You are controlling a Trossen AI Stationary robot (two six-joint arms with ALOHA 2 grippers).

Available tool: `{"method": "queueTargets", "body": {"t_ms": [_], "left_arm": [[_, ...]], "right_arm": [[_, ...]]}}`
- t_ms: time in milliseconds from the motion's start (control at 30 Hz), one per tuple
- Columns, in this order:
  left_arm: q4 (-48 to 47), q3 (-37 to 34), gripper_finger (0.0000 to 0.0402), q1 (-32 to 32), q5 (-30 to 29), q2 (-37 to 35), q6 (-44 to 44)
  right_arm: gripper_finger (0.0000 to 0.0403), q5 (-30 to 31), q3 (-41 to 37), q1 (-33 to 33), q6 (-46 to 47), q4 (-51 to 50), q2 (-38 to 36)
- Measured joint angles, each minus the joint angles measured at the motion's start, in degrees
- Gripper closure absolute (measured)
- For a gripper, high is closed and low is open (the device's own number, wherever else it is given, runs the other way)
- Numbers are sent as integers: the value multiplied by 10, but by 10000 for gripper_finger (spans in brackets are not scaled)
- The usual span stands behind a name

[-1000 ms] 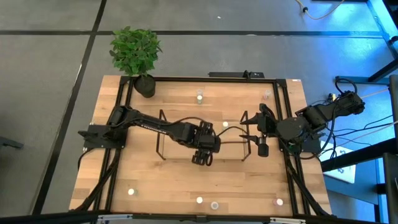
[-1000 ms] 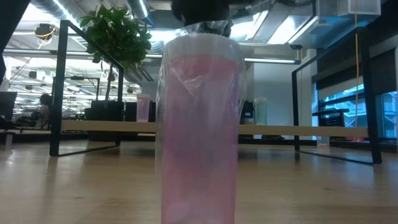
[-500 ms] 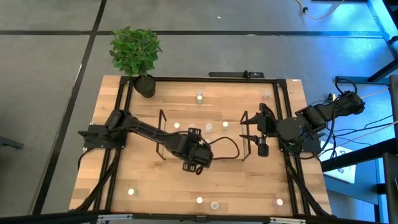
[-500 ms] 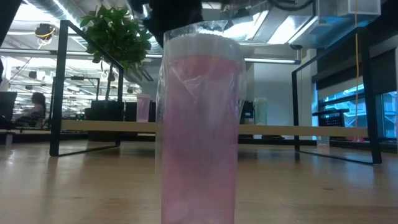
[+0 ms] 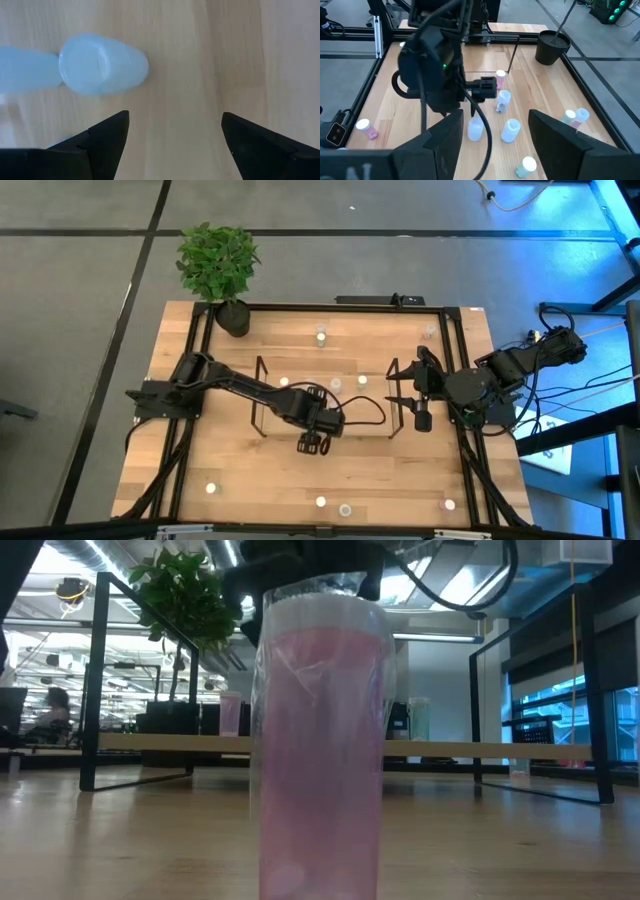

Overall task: Pick and place medicine bottles onto shelf by color
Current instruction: Put the bottom left white pill bottle on the shelf aligned with the other white pill bottles

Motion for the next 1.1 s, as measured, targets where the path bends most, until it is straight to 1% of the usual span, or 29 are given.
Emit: {"method": "queueTargets", "body": {"t_ms": [200,533,767,1000,1100], "left_arm": [[39,-16,90,16,43,0,18],[68,-16,90,26,43,0,22],[72,-16,90,31,40,0,22],[31,-16,90,6,49,0,-12],[32,-16,90,-10,50,1,-10]], "right_arm": [[178,0,0,0,0,0,0],[178,0,0,0,0,0,0],[178,0,0,0,0,0,0],[178,0,0,0,0,0,0],[178,0,0,0,0,0,0]]}}
